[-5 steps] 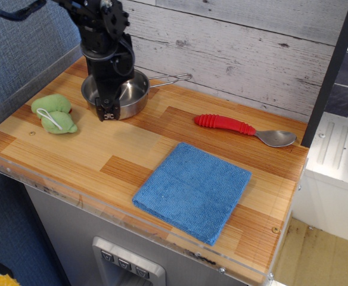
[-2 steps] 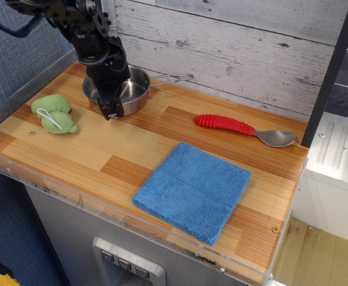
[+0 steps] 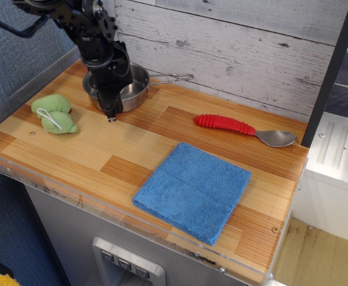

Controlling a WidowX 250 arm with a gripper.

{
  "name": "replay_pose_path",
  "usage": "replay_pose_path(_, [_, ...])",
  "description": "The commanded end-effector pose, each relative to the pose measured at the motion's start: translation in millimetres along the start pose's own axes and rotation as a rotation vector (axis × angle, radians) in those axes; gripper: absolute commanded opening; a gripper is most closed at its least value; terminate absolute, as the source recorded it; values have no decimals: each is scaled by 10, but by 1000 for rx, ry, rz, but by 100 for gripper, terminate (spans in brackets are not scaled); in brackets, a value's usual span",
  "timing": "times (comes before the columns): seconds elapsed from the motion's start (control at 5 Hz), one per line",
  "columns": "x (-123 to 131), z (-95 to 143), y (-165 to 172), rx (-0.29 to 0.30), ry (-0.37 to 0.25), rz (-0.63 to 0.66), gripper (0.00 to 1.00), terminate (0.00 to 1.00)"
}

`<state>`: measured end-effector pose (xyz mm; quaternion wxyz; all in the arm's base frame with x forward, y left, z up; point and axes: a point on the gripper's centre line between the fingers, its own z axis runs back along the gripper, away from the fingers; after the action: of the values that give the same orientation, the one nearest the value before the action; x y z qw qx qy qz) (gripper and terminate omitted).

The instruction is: Pick up the pot and place it on the blue cloth

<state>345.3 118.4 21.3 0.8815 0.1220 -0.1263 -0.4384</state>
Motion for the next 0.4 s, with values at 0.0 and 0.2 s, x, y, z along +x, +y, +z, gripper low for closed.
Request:
replay_pose_path(0.0, [84,266,68,53,-14,-40,0,0])
replay_pose_path(0.2, [88,356,32,73,-16,-60,0,0])
